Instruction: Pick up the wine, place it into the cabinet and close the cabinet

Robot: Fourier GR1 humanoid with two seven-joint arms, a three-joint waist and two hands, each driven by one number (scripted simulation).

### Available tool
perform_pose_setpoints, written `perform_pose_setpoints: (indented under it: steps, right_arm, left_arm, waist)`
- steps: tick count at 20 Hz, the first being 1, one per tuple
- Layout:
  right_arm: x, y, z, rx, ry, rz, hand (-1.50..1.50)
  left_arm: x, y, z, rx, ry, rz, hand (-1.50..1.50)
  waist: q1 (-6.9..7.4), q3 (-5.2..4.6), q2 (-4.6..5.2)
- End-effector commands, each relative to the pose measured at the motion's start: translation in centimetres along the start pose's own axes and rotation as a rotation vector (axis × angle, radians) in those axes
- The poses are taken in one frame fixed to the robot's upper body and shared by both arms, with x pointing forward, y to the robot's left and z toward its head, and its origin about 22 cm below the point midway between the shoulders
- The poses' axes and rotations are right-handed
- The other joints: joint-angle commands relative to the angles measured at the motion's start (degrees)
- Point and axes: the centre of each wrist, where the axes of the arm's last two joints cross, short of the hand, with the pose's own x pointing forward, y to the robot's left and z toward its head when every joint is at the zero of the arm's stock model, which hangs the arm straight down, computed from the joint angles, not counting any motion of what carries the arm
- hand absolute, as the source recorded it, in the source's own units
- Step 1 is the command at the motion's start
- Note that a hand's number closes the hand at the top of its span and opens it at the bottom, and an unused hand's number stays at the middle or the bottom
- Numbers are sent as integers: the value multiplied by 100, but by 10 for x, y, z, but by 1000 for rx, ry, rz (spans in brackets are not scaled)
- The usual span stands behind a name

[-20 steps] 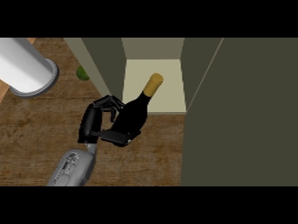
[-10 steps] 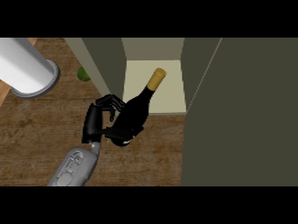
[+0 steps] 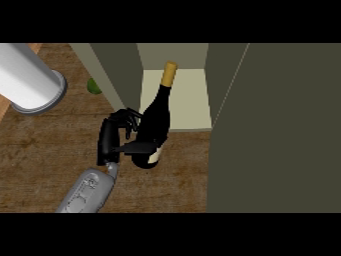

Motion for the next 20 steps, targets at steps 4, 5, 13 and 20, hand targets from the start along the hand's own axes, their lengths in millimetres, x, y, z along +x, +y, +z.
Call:
perform_pose_setpoints:
  steps: [4, 5, 13, 20]
  right_arm:
    - [12, -2, 0, 25, -71, -20, -150]
    - [15, 1, 2, 41, -57, -31, -150]
    - [16, 3, 5, 37, -55, -41, -150]
    - [19, 1, 7, 54, -54, -52, -150]
  left_arm:
    - [34, -45, -33, -109, -12, -91, 150]
    - [34, -47, -33, -91, -24, -112, 150]
    - [17, -54, -44, -71, 97, -172, 150]
    - [12, -55, -68, 8, 115, -138, 150]
  waist:
    - [-302, -48, 161]
    - [-305, -49, 154]
    - [-279, -58, 166]
    - [-390, -69, 213]
